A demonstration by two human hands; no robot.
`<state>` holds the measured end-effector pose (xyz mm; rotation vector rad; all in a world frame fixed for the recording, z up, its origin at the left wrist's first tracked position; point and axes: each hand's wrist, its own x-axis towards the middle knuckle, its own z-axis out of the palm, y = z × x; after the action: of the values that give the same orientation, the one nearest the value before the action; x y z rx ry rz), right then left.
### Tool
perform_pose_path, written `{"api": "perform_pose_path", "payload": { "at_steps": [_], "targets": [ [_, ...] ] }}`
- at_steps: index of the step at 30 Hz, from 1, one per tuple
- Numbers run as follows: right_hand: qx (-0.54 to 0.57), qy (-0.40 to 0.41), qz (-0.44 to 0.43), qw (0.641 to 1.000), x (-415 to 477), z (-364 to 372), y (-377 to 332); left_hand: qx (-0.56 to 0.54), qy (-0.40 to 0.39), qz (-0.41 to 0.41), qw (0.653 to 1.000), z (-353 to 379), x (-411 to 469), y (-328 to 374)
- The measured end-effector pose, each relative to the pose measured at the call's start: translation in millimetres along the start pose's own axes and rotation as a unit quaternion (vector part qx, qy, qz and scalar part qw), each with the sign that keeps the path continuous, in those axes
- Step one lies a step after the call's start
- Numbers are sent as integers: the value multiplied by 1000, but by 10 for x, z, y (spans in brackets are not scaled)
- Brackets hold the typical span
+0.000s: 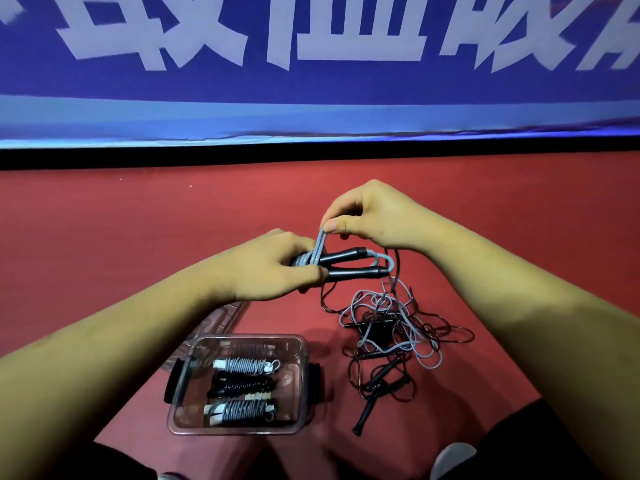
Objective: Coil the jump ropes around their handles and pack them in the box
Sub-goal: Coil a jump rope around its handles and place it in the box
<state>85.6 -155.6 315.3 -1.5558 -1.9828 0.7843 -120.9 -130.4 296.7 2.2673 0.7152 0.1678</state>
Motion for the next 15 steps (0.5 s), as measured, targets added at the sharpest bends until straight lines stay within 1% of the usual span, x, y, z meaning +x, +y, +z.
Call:
{"api": "perform_pose_path", "payload": {
  "at_steps": [4, 6, 9, 11, 12, 13, 15],
  "targets": [
    [44, 5, 19, 999, 1, 31, 51, -27, 35, 16, 999, -8, -20, 13],
    [75, -6, 31, 997, -21, 32, 65, -70, 60, 22, 995, -17, -22, -7],
    [197, 4, 58, 979, -51, 90, 103, -167, 87, 50, 981, -71, -26, -51],
    [271, 16, 91, 958, -39, 174, 112, -169, 116, 73, 976, -129, -16, -91],
    [292, 8, 105, 950, -32, 228, 114, -169, 138, 72, 973, -154, -3, -122],
    [292, -7, 111, 950, -18, 280, 110, -174, 165, 64, 969, -187, 11, -153],
    [237, -30, 109, 965, -11, 362, 61, -173, 218, 28, 960, -248, 41, -222]
  ]
}}
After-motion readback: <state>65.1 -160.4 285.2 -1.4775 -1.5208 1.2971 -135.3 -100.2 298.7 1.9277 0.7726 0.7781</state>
